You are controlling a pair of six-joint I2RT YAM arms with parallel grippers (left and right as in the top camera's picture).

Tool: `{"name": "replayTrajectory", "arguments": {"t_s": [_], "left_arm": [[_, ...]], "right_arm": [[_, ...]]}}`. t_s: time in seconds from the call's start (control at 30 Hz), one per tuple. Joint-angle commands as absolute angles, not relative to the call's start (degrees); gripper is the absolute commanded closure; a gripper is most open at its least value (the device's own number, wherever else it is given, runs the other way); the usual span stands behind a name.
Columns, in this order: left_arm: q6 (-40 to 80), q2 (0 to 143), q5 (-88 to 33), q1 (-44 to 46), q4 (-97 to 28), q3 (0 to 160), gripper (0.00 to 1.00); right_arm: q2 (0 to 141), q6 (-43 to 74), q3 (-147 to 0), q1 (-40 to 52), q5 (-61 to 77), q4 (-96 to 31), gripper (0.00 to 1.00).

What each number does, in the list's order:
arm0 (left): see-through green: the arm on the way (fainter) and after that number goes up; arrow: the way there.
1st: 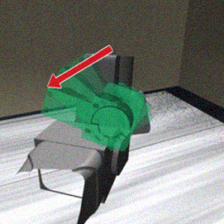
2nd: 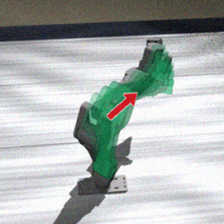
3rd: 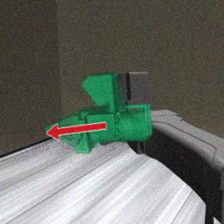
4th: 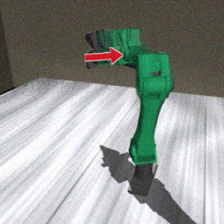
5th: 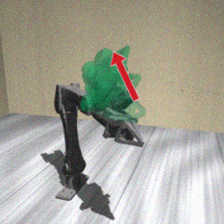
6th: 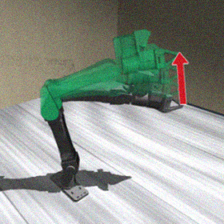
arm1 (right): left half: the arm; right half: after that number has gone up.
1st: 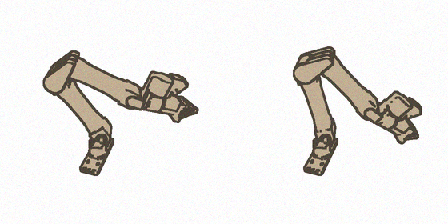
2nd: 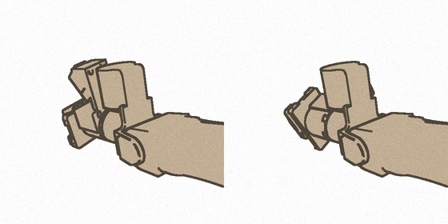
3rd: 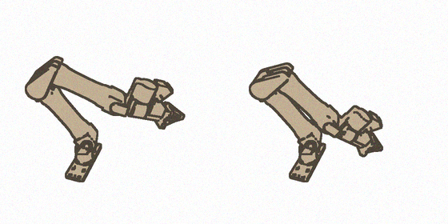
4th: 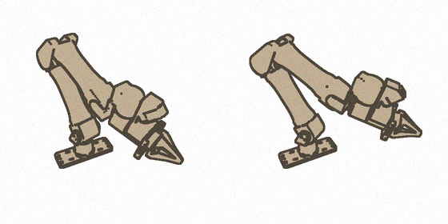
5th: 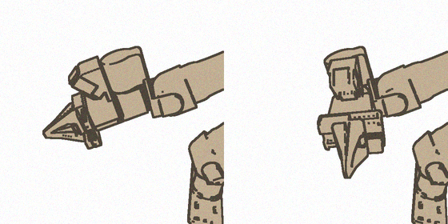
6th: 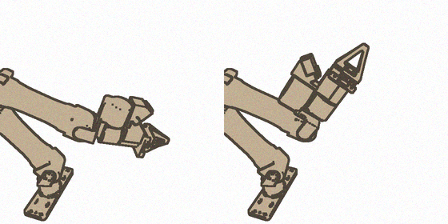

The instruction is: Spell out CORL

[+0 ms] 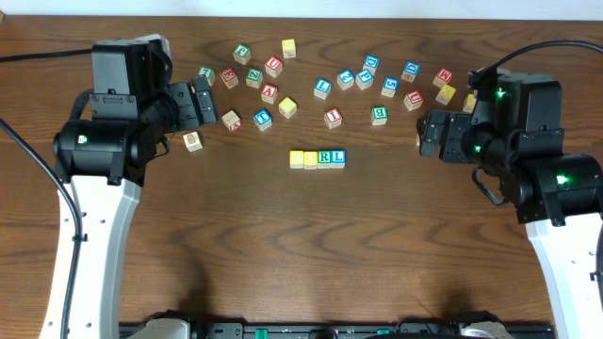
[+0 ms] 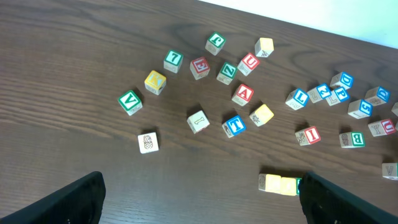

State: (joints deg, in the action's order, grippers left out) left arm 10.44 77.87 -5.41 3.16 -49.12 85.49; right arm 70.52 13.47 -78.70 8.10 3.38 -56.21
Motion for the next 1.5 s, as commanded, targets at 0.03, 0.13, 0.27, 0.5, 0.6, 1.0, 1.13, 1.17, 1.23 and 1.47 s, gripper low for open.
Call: {"name": "replayTrajectory", "arguments": {"t_s": [0.03, 0.13, 0.27, 0.5, 0.6, 1.0, 1.13, 1.17, 1.23, 1.47], "left_arm": [[9.67, 77.84, -4.67, 3.01, -49.3, 85.41, 0.02], [9.65, 77.84, -4.67, 3.01, -49.3, 85.41, 0.02], [9.65, 77.84, -4.67, 3.01, -49.3, 85.41, 0.02], [9.65, 77.87, -4.67, 3.01, -49.3, 85.41, 0.02], [9.65, 77.87, -4.67, 3.01, -49.3, 85.41, 0.02], [9.65, 77.84, -4.67, 3.01, -49.3, 85.41, 0.02], [9.65, 77.84, -4.67, 3.01, -49.3, 85.41, 0.02], [9.65, 77.87, -4.67, 3.01, -49.3, 85.41, 0.02], [9.67, 77.84, -4.67, 3.01, -49.3, 85.41, 0.02], [9.67, 77.87, -4.67, 3.01, -49.3, 85.41, 0.02]], "right_arm": [[69.91, 12.53, -79.4, 7.9, 1.61, -57.28, 0.01], [68.4, 12.53, -79.4, 7.9, 1.23, -57.25, 0.01], [65.58, 12.53, -79.4, 7.9, -0.82, -57.25, 0.01], [59.72, 12.4, -77.69, 7.84, -6.17, -56.99, 0.01], [55.53, 10.85, -71.68, 7.35, -6.79, -50.65, 0.01], [27.49, 8.91, -28.67, 7.05, -5.85, -12.08, 0.01], [18.52, 8.88, -17.56, 7.07, -5.87, -4.47, 0.01], [16.53, 8.91, -15.42, 7.07, -5.87, -3.2, 0.01], [12.62, 8.91, -11.44, 7.07, -5.82, -1.26, 0.01], [3.68, 8.91, -4.14, 7.07, -5.63, 0.49, 0.01]]}}
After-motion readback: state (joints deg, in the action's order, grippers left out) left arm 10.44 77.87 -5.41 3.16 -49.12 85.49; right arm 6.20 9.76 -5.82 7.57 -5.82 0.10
